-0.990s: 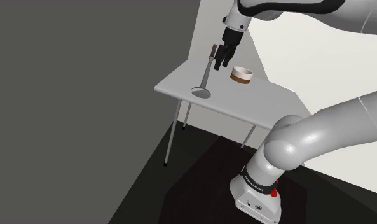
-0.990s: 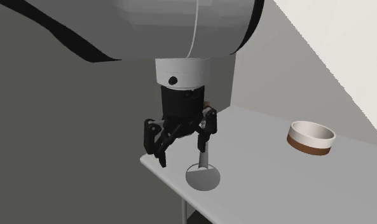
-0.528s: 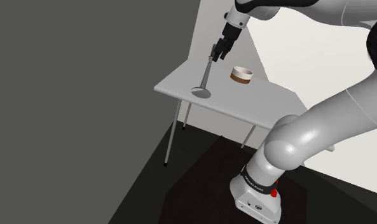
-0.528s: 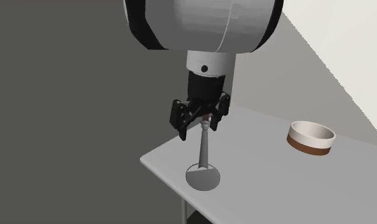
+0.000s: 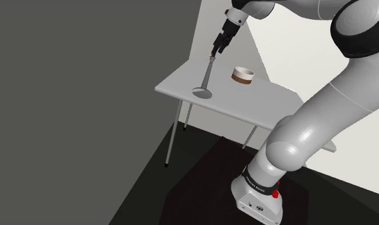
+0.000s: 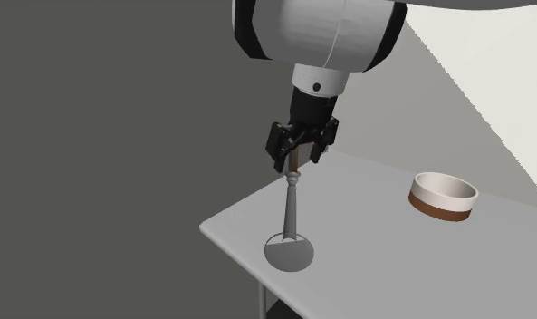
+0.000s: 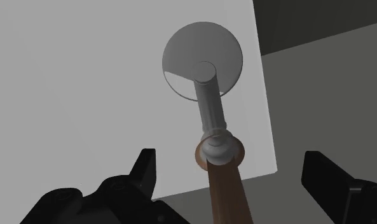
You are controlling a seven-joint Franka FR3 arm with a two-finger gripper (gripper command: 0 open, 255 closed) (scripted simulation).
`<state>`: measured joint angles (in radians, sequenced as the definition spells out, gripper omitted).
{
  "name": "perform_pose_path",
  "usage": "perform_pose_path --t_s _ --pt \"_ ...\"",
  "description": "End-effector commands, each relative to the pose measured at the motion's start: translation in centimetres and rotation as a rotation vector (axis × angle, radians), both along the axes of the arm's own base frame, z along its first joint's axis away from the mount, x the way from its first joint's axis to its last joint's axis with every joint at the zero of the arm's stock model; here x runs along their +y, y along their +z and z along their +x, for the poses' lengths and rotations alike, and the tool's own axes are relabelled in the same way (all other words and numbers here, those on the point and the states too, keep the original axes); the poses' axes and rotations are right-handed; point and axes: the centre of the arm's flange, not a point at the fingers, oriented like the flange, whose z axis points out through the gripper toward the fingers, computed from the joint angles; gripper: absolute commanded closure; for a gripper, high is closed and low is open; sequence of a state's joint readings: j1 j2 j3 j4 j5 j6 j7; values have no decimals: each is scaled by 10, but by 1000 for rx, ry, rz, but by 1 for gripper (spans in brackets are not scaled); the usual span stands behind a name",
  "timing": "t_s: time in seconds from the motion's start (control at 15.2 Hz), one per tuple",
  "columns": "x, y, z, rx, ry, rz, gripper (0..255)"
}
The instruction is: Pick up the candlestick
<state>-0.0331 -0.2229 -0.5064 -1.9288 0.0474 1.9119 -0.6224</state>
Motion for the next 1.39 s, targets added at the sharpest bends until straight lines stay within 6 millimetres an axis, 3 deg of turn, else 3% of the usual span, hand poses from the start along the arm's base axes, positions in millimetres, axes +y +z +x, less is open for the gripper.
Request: perform_pose_path --t_s 0.0,0.26,0.4,0.46,1.06,1.32 --pt "-1 -9 0 -3 1 0 0" --pt "-1 -33 0 -3 1 0 0" --pt "-1 -33 0 -3 1 0 0" --pt "-2 -33 0 -3 1 0 255" --pt "-1 -33 0 -3 1 0 255" --pt "-1 -12 0 -3 1 0 255"
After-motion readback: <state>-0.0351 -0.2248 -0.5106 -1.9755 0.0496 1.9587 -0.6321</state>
